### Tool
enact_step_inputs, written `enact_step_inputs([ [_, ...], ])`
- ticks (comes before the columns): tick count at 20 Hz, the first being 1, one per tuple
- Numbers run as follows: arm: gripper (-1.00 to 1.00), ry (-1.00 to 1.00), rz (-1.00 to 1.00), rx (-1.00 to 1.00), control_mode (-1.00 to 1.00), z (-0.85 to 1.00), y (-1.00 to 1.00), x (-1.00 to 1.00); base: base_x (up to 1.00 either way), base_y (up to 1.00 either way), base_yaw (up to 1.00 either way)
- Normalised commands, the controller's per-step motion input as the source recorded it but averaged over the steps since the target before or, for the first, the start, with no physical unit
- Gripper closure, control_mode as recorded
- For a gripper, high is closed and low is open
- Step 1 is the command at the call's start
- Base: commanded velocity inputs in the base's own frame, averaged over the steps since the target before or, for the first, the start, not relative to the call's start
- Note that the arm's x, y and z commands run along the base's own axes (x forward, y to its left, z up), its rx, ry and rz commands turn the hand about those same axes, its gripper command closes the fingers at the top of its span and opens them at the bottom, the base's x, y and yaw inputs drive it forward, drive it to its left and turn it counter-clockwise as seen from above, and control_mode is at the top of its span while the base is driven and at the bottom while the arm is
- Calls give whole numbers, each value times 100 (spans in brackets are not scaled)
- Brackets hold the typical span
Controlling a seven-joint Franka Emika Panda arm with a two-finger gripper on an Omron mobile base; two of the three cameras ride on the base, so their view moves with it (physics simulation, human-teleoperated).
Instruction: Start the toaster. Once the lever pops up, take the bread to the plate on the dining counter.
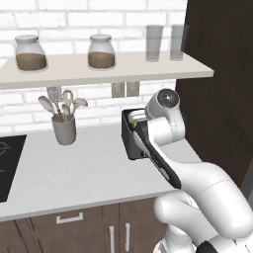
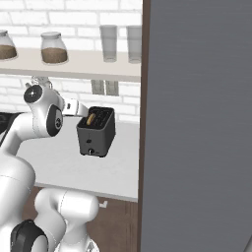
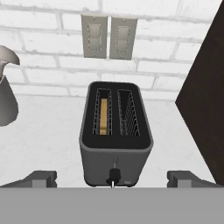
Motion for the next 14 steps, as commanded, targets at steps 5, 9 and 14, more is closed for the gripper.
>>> enact_step_inputs([
  [5,-100,0,0,0,-100,0,0,0,0,0,0],
  [9,-100,0,0,0,-100,0,0,0,0,0,0],
  [14,-100,0,0,0,-100,0,0,0,0,0,0],
])
